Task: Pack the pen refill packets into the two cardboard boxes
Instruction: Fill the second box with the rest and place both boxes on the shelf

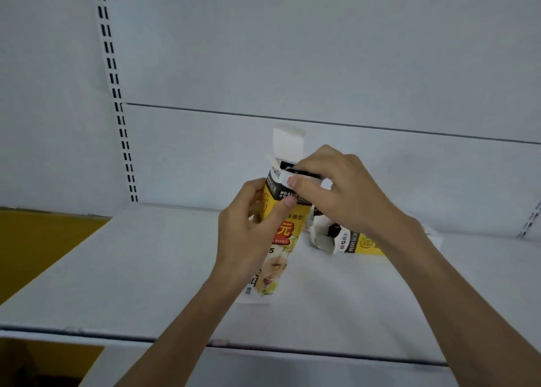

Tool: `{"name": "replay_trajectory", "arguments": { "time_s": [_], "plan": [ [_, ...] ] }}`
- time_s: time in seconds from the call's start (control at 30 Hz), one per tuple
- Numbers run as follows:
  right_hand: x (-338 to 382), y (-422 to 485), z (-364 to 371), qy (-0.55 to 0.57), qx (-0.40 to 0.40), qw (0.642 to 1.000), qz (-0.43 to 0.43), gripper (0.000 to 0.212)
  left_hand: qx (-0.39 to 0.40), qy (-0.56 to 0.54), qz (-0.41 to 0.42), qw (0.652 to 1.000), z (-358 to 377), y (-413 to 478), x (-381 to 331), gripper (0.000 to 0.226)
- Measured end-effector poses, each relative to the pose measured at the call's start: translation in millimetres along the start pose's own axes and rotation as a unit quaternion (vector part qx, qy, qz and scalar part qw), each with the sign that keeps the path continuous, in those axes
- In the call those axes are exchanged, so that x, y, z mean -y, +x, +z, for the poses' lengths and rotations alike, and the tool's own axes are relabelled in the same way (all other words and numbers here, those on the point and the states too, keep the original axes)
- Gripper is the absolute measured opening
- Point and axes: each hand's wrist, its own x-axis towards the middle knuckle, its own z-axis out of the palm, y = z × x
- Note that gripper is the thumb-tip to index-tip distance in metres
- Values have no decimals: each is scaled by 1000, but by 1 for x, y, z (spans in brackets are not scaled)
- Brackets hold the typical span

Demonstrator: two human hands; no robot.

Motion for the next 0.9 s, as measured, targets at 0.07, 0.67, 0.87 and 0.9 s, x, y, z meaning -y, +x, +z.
{"name": "replay_trajectory", "arguments": {
  "time_s": [0.07,0.67,0.87,0.9],
  "plan": [
    [-9,-9,-16,-6,35,999,9,36,-2,3,9,1000,17,-5,-3,49],
    [-70,-46,-55,17,-51,997,-57,35,-52,-30,13,998,108,-26,-11,41],
    [-73,-45,-55,72,-13,997,-30,32,-39,-49,3,998,103,-19,-7,40],
    [-77,-48,-50,127,-37,991,-15,45,-35,-55,-2,998,102,-17,-7,42]
  ]
}}
